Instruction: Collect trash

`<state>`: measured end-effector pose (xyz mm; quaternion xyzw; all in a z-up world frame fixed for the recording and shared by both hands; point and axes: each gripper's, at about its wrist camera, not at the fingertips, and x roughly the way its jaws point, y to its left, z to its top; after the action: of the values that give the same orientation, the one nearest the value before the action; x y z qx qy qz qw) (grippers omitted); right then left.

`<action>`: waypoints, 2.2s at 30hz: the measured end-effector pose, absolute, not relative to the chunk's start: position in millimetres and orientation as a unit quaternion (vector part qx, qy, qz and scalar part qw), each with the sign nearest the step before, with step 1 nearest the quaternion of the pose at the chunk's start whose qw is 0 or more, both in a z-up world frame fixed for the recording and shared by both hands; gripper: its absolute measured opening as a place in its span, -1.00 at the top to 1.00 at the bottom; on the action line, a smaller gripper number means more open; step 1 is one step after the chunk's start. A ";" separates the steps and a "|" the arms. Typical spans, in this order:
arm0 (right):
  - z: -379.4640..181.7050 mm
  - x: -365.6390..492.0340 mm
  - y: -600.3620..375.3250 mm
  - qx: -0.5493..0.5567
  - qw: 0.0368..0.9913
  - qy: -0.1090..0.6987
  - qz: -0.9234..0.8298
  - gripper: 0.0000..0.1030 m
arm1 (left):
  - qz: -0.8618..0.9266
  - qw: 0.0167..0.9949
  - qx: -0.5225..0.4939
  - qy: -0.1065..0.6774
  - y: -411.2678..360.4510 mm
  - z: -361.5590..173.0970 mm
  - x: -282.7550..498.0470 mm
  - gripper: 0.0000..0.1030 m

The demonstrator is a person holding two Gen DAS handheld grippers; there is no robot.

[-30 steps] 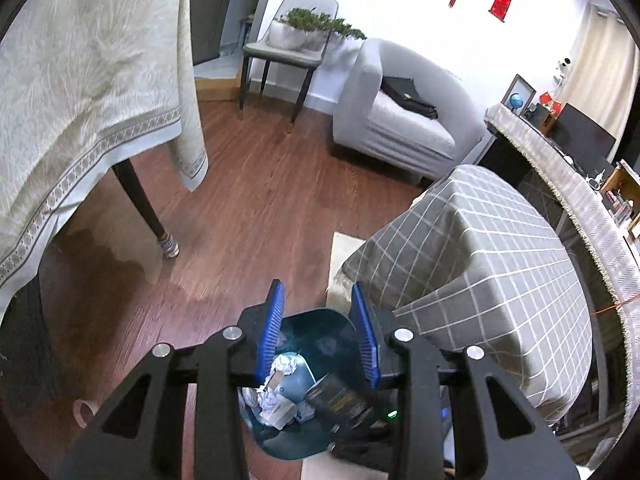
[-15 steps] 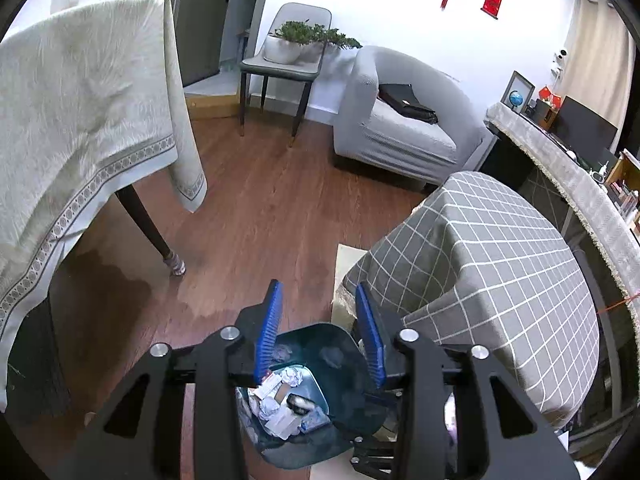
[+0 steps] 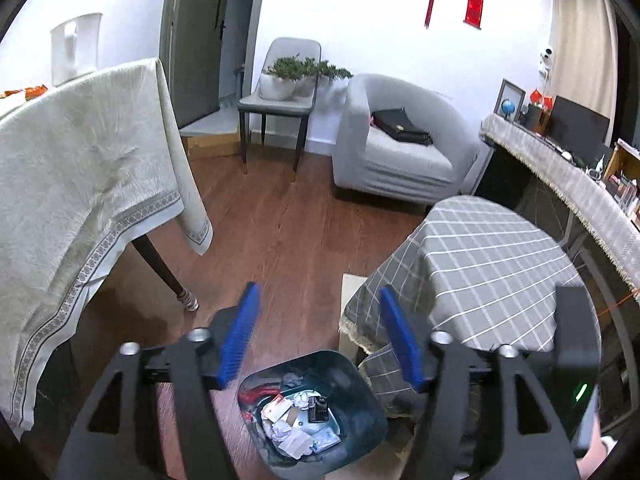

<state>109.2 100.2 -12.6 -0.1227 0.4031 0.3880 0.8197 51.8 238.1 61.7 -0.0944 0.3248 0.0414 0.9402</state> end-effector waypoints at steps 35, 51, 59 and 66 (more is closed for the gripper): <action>33.3 -14.2 -163.1 -0.036 0.937 0.292 0.187 -0.93 | 0.092 0.949 -0.026 0.302 124.8 21.5 -88.6 -0.93; 31.1 -13.7 -159.3 -0.033 0.934 0.298 0.195 -0.93 | 0.093 0.941 -0.009 0.326 112.9 9.2 -83.6 -0.93; 31.1 -14.2 -157.6 -0.036 0.933 0.300 0.194 -0.93 | 0.094 0.941 -0.008 0.325 112.3 7.4 -84.0 -0.93; 31.3 -13.7 -157.3 -0.036 0.933 0.301 0.195 -0.93 | 0.092 0.942 -0.005 0.324 110.8 7.4 -84.3 -0.93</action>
<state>-13.7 -157.3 31.3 -0.0356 0.3007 0.1948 0.9329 -84.3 110.8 7.4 -0.0052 0.3241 0.0922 0.9415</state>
